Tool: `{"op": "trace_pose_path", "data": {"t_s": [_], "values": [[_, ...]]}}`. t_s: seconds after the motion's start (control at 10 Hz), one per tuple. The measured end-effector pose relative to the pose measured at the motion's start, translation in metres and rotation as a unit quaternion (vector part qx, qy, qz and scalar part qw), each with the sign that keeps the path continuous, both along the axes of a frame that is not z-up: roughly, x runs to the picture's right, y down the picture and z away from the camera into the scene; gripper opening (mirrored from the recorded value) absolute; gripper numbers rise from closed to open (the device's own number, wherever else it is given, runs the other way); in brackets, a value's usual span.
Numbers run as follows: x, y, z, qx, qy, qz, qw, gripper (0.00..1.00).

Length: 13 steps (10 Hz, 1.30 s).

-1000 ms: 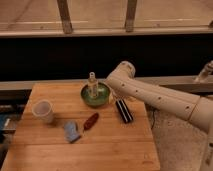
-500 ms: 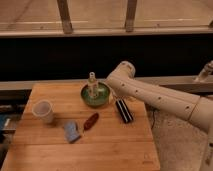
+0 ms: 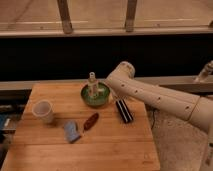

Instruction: Wipe the white sponge on the table

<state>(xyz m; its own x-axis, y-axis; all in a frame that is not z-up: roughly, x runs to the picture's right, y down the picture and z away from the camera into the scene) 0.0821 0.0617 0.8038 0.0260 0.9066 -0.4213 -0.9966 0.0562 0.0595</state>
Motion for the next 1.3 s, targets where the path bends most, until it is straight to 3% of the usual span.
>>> {"op": "trace_pose_path", "data": {"t_s": [0.3, 0.6, 0.9, 1.0, 1.1, 1.3], "values": [[-0.042, -0.006, -0.008, 0.015, -0.028, -0.012, 0.9994, 0.7], [-0.109, -0.009, -0.02, 0.017, -0.075, -0.037, 0.9964, 0.7], [-0.172, 0.013, -0.043, 0.011, -0.126, -0.096, 0.9874, 0.7], [-0.191, 0.027, -0.055, 0.007, -0.14, -0.128, 0.9818, 0.7], [-0.195, 0.03, -0.058, 0.006, -0.143, -0.135, 0.9804, 0.7], [-0.191, 0.03, -0.057, 0.005, -0.14, -0.135, 0.981, 0.7]]}}
